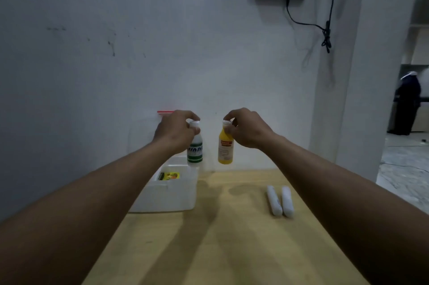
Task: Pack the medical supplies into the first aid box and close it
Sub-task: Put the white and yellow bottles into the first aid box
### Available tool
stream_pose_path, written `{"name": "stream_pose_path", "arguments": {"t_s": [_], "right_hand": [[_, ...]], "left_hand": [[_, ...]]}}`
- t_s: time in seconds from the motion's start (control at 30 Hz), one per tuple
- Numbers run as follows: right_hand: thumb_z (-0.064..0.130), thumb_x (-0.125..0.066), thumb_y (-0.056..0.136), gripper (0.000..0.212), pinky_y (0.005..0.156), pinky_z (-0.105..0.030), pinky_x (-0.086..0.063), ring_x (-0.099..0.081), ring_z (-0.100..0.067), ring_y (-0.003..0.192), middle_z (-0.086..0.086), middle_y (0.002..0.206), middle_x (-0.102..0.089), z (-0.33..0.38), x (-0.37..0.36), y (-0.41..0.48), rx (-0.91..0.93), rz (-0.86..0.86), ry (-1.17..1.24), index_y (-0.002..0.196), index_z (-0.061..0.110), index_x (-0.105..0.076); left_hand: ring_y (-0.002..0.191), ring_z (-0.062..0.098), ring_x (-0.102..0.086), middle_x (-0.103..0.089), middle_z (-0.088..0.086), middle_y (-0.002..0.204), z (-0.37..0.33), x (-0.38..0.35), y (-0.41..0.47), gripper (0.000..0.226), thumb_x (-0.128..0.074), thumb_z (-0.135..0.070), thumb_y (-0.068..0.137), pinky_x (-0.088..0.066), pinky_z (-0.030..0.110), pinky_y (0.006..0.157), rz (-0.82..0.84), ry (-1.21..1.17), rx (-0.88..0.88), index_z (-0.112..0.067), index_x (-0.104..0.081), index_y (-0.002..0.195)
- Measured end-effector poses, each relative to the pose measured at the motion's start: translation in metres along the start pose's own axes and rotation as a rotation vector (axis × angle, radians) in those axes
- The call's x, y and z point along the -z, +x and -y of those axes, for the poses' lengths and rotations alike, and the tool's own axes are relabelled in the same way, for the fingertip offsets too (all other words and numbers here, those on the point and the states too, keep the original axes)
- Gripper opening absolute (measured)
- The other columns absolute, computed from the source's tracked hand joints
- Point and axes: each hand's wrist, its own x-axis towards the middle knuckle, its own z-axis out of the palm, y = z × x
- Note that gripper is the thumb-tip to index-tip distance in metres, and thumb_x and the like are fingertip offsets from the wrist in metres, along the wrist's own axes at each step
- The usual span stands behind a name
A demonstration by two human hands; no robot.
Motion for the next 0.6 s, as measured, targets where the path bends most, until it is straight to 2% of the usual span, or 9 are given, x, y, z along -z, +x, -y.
{"name": "stream_pose_path", "arguments": {"t_s": [0.2,0.4,0.6], "right_hand": [[0.022,-0.054,0.098,0.030,0.065,-0.026,-0.047,-0.063,-0.028,0.105,-0.013,0.125,-0.062,0.028,-0.018,0.012,0.026,0.012,0.035,0.126,0.014,-0.062],[0.020,-0.056,0.098,0.031,0.075,-0.032,-0.053,-0.063,-0.030,0.107,-0.014,0.125,-0.063,0.045,-0.035,0.023,0.029,0.016,0.052,0.127,0.012,-0.061],[0.018,-0.058,0.097,0.032,0.079,-0.033,-0.051,-0.062,-0.030,0.110,-0.013,0.126,-0.063,0.051,-0.055,0.032,0.024,0.033,0.060,0.128,0.011,-0.061]], "left_hand": [[0.108,0.025,-0.062,-0.065,0.005,0.126,0.023,0.011,-0.002,0.030,-0.069,-0.021,0.088,-0.053,0.037,0.087,-0.022,0.015,0.030,-0.023,-0.067,0.118],[0.108,0.027,-0.063,-0.067,0.007,0.123,0.040,0.009,-0.004,0.031,-0.069,-0.023,0.089,-0.052,0.037,0.084,0.004,0.006,0.084,-0.023,-0.065,0.120],[0.107,0.027,-0.063,-0.067,0.006,0.122,0.051,0.000,-0.007,0.031,-0.068,-0.022,0.089,-0.051,0.034,0.080,0.054,-0.002,0.123,-0.025,-0.065,0.120]]}}
